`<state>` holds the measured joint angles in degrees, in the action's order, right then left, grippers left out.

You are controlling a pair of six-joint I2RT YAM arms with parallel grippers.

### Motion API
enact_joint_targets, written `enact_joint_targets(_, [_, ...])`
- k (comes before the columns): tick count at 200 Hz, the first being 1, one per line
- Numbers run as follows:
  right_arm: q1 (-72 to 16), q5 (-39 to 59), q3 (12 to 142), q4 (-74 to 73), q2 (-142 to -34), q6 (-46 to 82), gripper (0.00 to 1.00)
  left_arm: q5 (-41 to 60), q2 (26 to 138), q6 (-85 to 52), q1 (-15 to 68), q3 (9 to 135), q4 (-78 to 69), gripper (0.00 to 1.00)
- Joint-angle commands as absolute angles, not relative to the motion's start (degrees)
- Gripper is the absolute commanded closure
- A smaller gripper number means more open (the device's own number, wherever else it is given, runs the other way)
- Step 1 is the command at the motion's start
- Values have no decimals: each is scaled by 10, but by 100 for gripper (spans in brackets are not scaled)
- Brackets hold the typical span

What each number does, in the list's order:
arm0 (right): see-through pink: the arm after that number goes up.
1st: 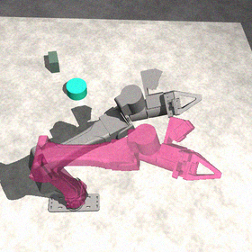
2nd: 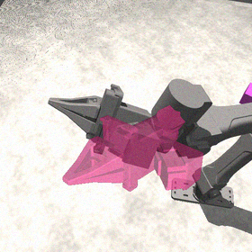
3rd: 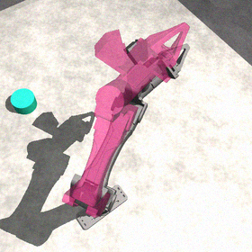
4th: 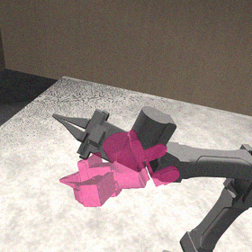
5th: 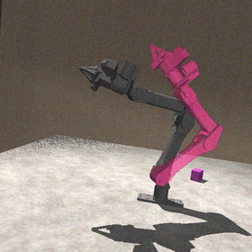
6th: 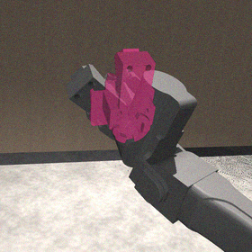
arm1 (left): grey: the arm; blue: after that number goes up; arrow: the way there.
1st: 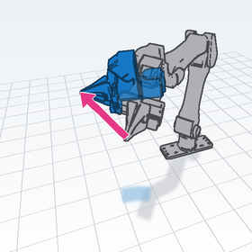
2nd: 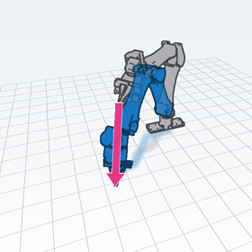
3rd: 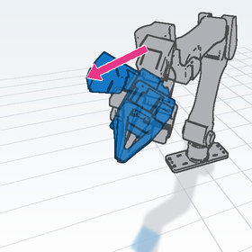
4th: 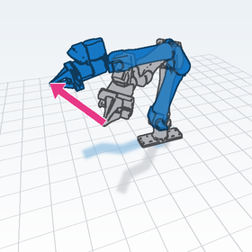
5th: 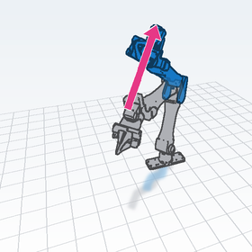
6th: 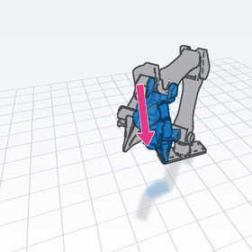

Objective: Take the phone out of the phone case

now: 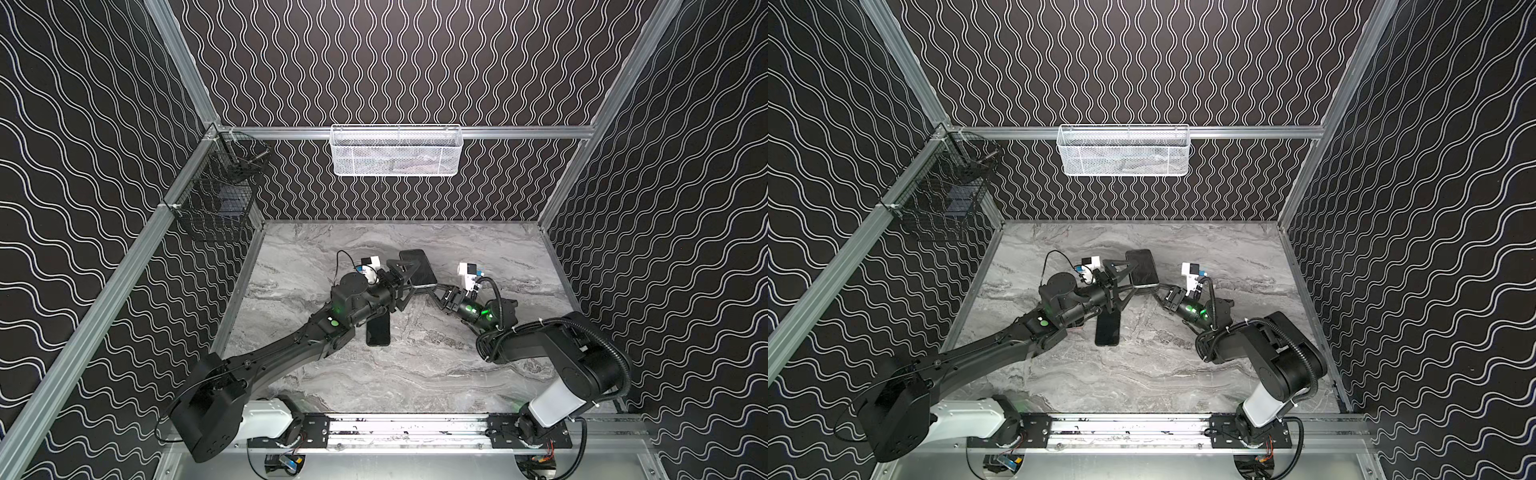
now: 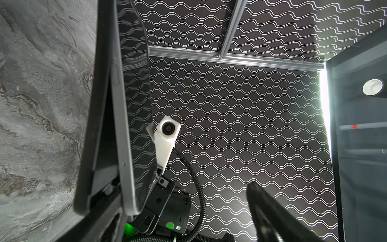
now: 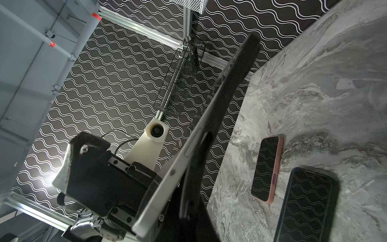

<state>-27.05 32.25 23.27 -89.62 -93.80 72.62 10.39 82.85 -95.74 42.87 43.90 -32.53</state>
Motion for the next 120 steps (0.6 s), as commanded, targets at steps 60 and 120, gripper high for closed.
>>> enact_joint_targets(60, [-272,337,225,-939,-905,709,89,104,851,-931,428,436,-352,31])
enact_joint_targets(120, [-272,334,223,-916,-888,698,89,121,880,-946,427,430,-376,46])
